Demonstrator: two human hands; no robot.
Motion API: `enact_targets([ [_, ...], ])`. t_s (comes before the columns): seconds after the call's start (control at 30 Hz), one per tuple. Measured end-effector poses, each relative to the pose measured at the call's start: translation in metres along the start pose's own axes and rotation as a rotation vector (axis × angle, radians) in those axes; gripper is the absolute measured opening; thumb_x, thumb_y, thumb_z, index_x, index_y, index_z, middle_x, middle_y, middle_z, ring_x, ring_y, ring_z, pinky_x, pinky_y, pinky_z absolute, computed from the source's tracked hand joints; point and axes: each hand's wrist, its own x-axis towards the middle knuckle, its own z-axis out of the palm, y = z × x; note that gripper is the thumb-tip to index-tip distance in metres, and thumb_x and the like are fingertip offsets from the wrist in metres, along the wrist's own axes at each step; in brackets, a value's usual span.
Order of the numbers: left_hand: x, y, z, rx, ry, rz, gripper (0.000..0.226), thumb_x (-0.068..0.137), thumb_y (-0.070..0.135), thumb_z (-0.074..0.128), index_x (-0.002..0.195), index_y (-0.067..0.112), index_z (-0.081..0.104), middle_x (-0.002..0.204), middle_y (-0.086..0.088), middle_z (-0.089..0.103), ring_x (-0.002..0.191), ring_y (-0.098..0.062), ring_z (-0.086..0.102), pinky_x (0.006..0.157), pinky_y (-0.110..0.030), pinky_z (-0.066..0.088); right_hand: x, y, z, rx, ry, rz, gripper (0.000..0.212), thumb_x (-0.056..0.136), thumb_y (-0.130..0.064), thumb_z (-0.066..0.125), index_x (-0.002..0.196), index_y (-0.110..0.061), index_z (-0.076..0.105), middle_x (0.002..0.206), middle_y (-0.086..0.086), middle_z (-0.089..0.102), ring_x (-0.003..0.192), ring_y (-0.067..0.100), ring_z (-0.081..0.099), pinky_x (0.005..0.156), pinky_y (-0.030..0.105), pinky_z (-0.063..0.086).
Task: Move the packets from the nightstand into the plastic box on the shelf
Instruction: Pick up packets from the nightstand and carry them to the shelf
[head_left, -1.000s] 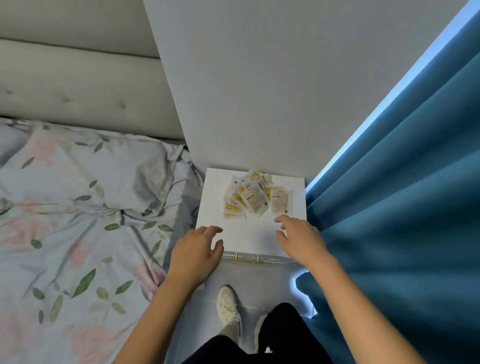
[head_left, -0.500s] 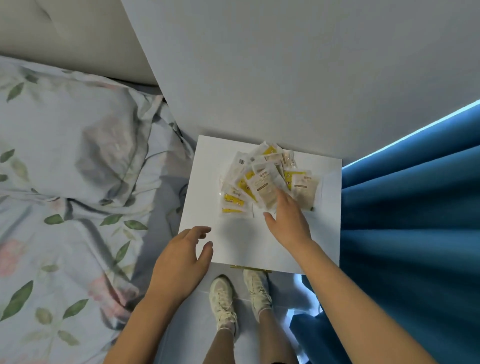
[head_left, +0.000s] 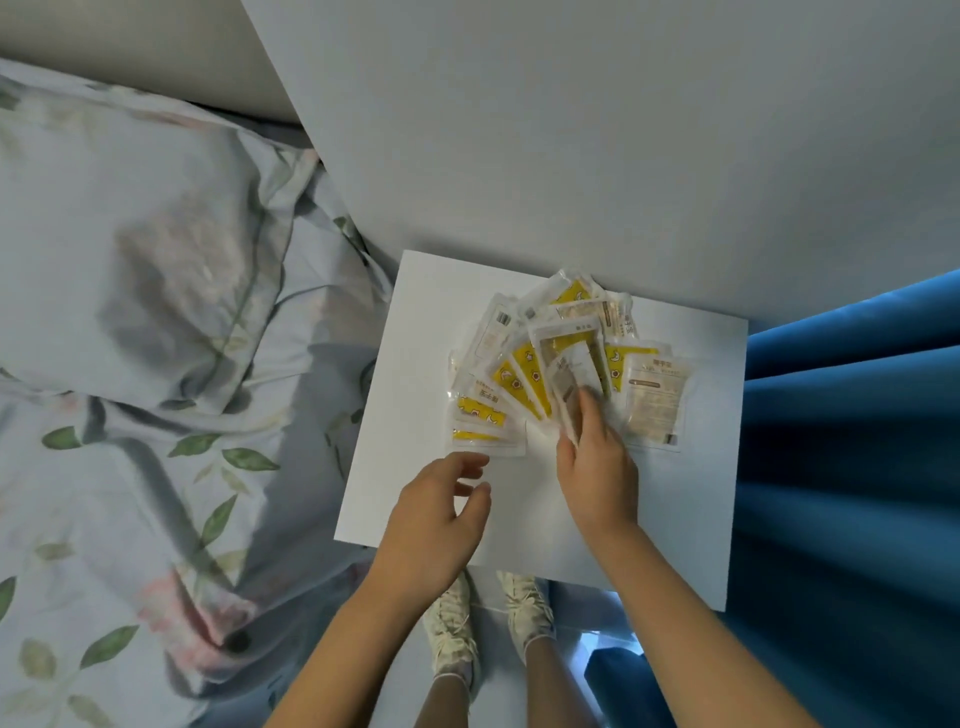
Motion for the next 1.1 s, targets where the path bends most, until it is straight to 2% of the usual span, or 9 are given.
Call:
enact_targets([
  [0.17, 0.024, 0.023, 0.021, -0.19, 0.018, -0.065, 0.041, 0.092, 0.034, 0.06, 0.132, 0.029, 0.052, 0.132, 0.014, 0.05, 0.114, 0.001, 0.046, 0.085, -0.01, 0.04, -0.017, 0.016, -0.035, 0.482, -0.076, 0.199, 0.025, 0.098, -0.011, 0.053, 0.12, -0.014, 0.064, 0.104, 0.001, 0.071, 0.093, 0.019, 0.068, 0.07, 0.008, 0.047],
  [0.27, 0.03, 0.034, 0.034, -0.399, -0.11, -0.142, 0.062, 0.079, 0.049, 0.072, 0.133, 0.03, 0.047, 0.127, 0.018, 0.053, 0.115, 0.0, 0.052, 0.09, -0.018, 0.046, -0.029, 0.02, -0.061, 1.044, -0.381, 0.474, 0.017, 0.089, -0.023, 0.065, 0.105, -0.027, 0.072, 0.103, -0.005, 0.075, 0.094, 0.015, 0.072, 0.066, 0.017, 0.055],
  [0.33, 0.033, 0.035, 0.043, -0.538, -0.22, -0.155, 0.046, 0.081, 0.037, 0.076, 0.118, 0.019, 0.058, 0.115, 0.005, 0.07, 0.102, -0.011, 0.068, 0.085, -0.029, 0.056, -0.034, 0.024, -0.07, 1.214, -0.582, 0.511, 0.026, 0.08, -0.033, 0.068, 0.105, -0.028, 0.074, 0.104, 0.001, 0.076, 0.095, 0.019, 0.073, 0.066, 0.023, 0.057],
  [0.47, 0.028, 0.028, 0.053, -0.623, -0.161, -0.174, 0.023, 0.087, 0.017, 0.072, 0.108, 0.012, 0.067, 0.096, -0.005, 0.077, 0.09, -0.025, 0.074, 0.081, -0.042, 0.06, -0.021, 0.041, -0.071, 0.868, -0.404, 0.434, 0.043, 0.072, -0.055, 0.068, 0.106, -0.029, 0.067, 0.101, -0.003, 0.075, 0.088, 0.012, 0.072, 0.07, 0.021, 0.054],
  [0.6, 0.026, 0.023, 0.053, -0.738, -0.164, -0.18, 0.023, 0.087, 0.018, 0.07, 0.11, 0.016, 0.065, 0.098, 0.001, 0.078, 0.089, -0.018, 0.075, 0.07, -0.026, 0.059, 0.028, 0.07, -0.059, 0.487, 0.096, 0.445, 0.061, 0.077, -0.029, 0.08, 0.129, -0.012, 0.052, 0.125, 0.005, 0.06, 0.111, 0.024, 0.057, 0.086, 0.03, 0.047],
  [0.77, 0.029, 0.029, 0.053, -0.735, -0.088, -0.137, 0.035, 0.089, 0.018, 0.068, 0.121, 0.027, 0.057, 0.111, 0.003, 0.074, 0.093, -0.013, 0.074, 0.07, -0.024, 0.059, 0.071, 0.077, -0.04, 0.22, 0.042, 0.476, 0.09, 0.071, -0.034, 0.084, 0.142, -0.009, 0.035, 0.141, 0.016, 0.043, 0.127, 0.035, 0.046, 0.102, 0.049, 0.046],
  [0.9, 0.03, 0.033, 0.053, -0.706, -0.035, -0.013, 0.077, 0.089, 0.016, 0.067, 0.143, 0.05, 0.025, 0.141, 0.017, 0.044, 0.114, -0.01, 0.064, 0.077, -0.026, 0.059, 0.079, 0.08, -0.038, 0.345, 0.032, 0.506, 0.088, 0.067, -0.024, 0.088, 0.137, -0.012, 0.036, 0.131, 0.014, 0.055, 0.114, 0.034, 0.059, 0.082, 0.039, 0.053],
  [1.03, 0.031, 0.039, 0.055, -0.632, 0.038, 0.002, 0.03, 0.096, 0.013, 0.057, 0.108, 0.039, 0.066, 0.12, 0.01, 0.065, 0.096, 0.001, 0.067, 0.07, -0.014, 0.054, 0.072, 0.082, -0.047, 0.473, 0.119, 0.523, 0.063, 0.072, -0.017, 0.085, 0.122, -0.009, 0.048, 0.122, 0.01, 0.064, 0.108, 0.031, 0.065, 0.069, 0.021, 0.048],
  [1.1, 0.03, 0.04, 0.054, -0.61, 0.055, -0.037, 0.03, 0.098, 0.013, 0.053, 0.093, 0.035, 0.073, 0.108, 0.019, 0.069, 0.09, 0.007, 0.067, 0.068, -0.009, 0.051, 0.061, 0.079, -0.056, 0.641, 0.187, 0.528, 0.045, 0.077, -0.014, 0.081, 0.115, -0.012, 0.055, 0.116, 0.005, 0.066, 0.105, 0.026, 0.066, 0.067, 0.018, 0.048],
])
